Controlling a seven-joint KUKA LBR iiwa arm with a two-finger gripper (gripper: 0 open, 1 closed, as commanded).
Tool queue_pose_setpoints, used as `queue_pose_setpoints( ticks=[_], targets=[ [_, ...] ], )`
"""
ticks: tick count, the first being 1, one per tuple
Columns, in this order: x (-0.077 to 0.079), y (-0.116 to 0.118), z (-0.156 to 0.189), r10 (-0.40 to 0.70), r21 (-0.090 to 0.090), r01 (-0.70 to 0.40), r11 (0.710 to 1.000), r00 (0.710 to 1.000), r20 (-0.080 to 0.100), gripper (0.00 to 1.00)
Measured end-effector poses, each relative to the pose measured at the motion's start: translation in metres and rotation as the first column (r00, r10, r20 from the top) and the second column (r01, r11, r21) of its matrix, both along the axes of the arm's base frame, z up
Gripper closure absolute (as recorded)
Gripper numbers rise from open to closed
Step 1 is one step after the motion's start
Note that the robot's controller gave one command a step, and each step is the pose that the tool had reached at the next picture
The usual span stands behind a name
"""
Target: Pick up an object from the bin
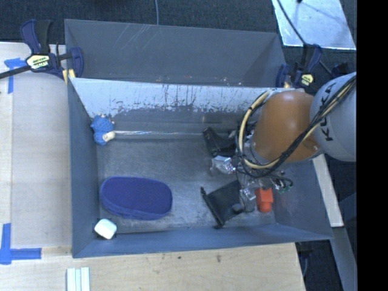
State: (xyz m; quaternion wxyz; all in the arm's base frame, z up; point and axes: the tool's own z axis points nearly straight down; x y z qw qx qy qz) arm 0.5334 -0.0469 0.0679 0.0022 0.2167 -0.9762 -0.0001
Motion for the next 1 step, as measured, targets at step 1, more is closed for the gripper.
queue_pose_setpoints(
  ticks=[1],
  targets=[
    [-0.0121, 0.0125, 0.0329, -0.229, 0.001, 0.229, 0.973, 0.973, 0.005, 0.0]
  ],
)
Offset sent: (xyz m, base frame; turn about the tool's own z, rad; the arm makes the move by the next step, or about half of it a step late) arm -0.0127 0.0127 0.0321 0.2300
